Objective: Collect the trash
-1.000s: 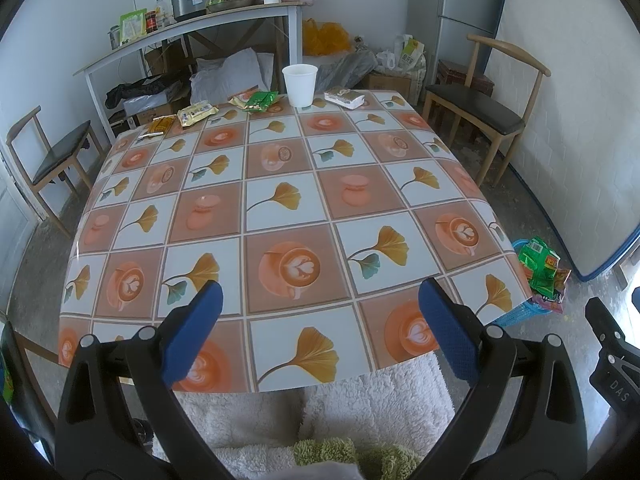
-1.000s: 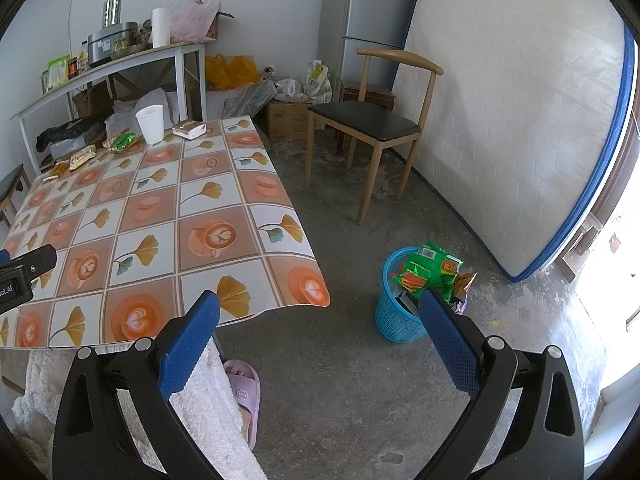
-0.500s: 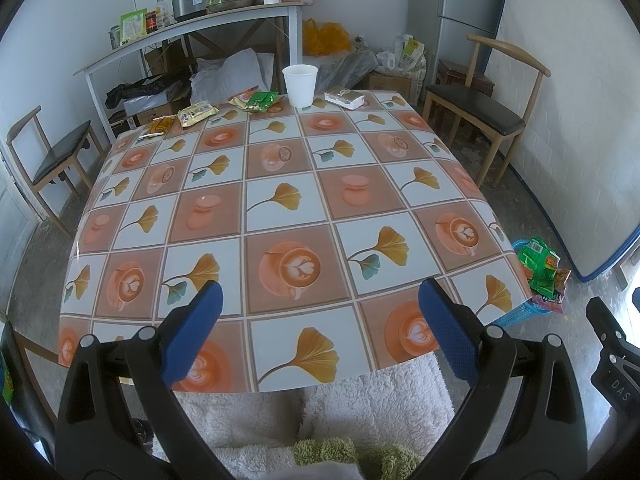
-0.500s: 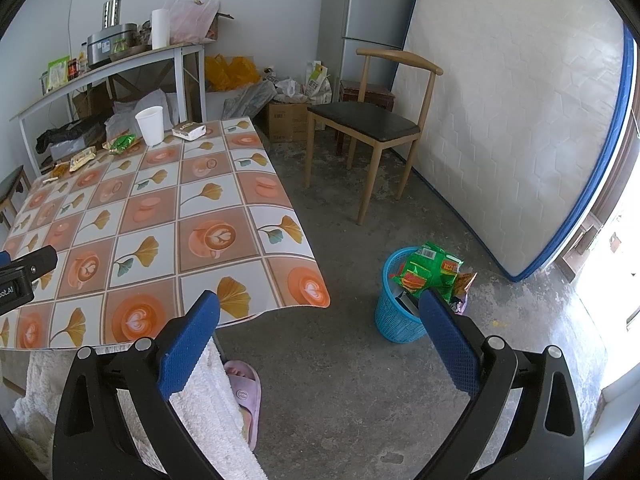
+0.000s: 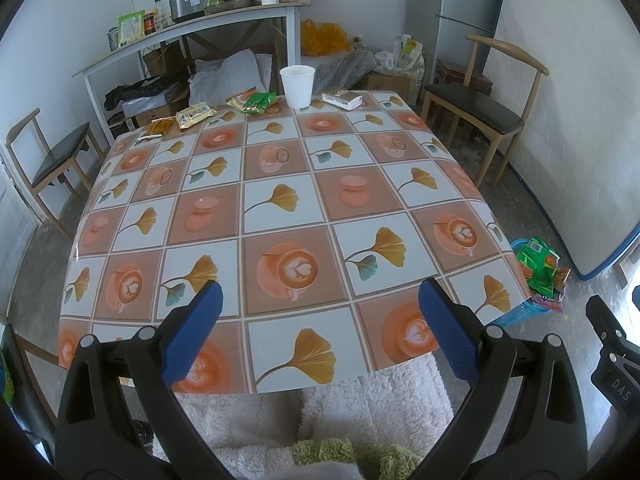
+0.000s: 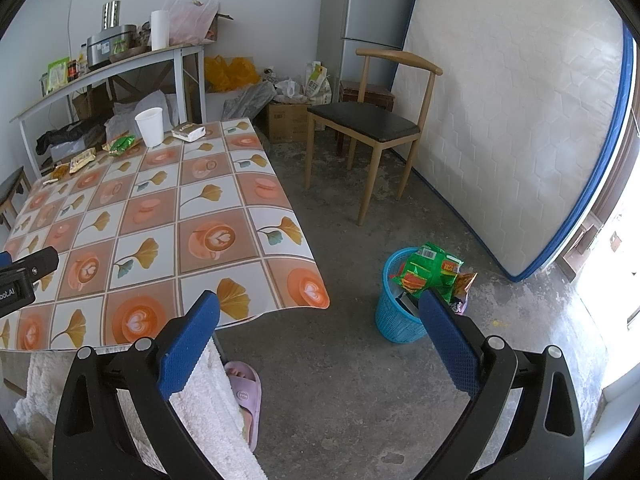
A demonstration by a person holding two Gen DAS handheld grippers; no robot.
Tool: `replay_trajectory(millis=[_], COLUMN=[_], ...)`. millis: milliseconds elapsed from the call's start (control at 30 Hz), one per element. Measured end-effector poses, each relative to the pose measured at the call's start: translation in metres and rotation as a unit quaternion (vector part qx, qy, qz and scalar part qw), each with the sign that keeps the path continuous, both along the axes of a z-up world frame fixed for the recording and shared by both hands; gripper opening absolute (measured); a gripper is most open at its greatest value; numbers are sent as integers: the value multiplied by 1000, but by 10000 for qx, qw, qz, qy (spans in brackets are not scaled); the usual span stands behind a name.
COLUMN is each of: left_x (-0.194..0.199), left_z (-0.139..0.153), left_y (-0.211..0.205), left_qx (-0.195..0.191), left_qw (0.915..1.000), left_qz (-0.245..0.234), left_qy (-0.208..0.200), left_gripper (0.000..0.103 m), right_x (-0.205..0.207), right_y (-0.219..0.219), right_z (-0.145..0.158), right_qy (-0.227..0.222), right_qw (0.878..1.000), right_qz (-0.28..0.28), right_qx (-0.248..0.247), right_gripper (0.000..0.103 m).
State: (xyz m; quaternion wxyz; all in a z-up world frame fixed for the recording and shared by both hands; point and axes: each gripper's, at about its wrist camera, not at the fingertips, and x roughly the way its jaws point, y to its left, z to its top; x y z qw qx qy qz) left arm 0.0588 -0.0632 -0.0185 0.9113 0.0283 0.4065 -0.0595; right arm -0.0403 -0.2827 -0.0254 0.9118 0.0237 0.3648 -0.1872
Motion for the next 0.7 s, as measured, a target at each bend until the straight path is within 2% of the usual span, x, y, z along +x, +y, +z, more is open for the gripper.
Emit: replay_trajectory(millis=[700], left_x=[0], left_z=[-1], left_y=[-1], left_qx=[7], left_qw=[10000], left_qz=[-1], left_qy=[23], left_gripper=[94], right_x=[1], right_y=[0], right_z=[1], right_qy=[8], right_qw=[10000], right_qz=[-9], right_qx=[11], right_gripper=[97])
